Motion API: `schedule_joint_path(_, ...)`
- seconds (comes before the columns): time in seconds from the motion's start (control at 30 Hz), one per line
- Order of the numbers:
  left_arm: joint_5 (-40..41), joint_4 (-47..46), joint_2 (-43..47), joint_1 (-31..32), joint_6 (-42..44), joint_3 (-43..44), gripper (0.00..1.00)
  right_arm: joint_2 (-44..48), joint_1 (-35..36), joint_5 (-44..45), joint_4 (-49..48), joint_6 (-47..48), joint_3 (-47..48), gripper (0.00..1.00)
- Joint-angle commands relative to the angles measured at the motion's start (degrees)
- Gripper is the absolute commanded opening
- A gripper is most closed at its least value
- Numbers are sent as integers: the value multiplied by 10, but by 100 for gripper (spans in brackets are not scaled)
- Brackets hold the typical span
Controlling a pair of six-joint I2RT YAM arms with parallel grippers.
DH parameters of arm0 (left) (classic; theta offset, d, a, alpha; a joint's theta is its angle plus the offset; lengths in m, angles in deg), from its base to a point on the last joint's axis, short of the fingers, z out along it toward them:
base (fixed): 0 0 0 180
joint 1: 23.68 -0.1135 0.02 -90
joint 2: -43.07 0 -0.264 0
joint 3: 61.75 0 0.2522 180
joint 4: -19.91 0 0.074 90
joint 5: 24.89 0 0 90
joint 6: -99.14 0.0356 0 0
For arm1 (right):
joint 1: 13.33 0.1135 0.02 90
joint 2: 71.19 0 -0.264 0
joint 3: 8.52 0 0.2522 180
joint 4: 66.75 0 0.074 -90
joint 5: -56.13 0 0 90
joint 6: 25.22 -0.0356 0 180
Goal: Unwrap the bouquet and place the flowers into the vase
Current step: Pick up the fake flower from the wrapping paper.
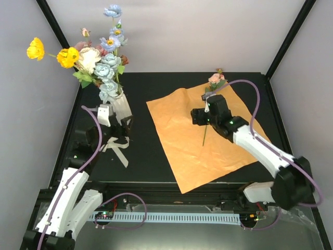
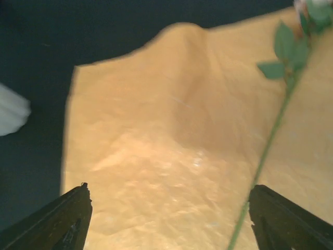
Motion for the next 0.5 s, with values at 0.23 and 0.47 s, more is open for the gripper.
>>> schedule_joint_path(0.23, 28, 25, 30, 42, 45, -45, 99, -230, -132, -35, -12, -32, 105, 40)
schedule_joint_path(0.47, 20, 0, 36, 45, 35, -69, 99, -333, -165, -34, -3, -43, 169, 34)
